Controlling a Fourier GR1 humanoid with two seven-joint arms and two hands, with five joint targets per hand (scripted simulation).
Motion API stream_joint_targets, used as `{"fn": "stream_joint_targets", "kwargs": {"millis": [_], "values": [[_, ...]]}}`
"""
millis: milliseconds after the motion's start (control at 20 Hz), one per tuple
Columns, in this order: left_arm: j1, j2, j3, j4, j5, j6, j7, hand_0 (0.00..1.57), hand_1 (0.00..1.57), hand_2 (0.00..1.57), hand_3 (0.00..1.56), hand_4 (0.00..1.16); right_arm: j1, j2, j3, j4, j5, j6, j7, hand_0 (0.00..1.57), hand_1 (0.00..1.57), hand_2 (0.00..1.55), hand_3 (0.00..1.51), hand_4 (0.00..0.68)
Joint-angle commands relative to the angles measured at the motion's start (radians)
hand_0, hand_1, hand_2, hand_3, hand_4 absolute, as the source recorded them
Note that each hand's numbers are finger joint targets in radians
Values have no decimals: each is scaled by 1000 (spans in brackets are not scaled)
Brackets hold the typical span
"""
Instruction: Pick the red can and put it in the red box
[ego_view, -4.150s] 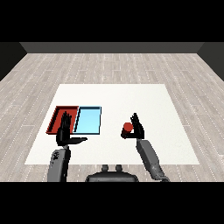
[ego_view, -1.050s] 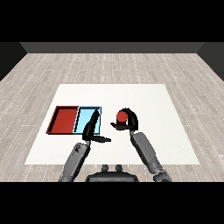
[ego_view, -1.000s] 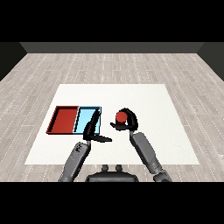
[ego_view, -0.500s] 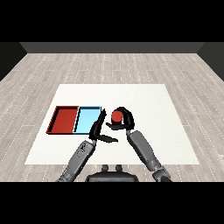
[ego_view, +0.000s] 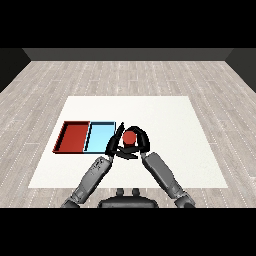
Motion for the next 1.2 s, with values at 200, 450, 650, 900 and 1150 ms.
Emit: {"fn": "stream_joint_targets", "kwargs": {"millis": [200,450,650,900,1150], "values": [[-53,0,-18,-1,-12,14,41,0,0,0,0,0,-9,0,39,7,-53,-25,-61,1443,1443,1426,1383,609],[-119,0,-81,91,69,89,20,0,0,0,0,0,-21,0,73,-73,-45,-44,47,1459,1459,1445,1395,588],[-91,0,-95,88,72,124,-32,0,0,0,0,0,16,0,148,-60,-67,-97,-37,1462,1462,1453,1402,523],[-26,3,-75,-50,-55,164,95,905,905,955,682,758,-84,0,124,20,-136,-89,-53,1530,1530,1469,1406,522],[-161,1,-166,121,103,257,53,1571,1571,1541,1454,973,-3,-1,106,-114,-48,-61,33,1470,1470,1441,1394,531]]}}
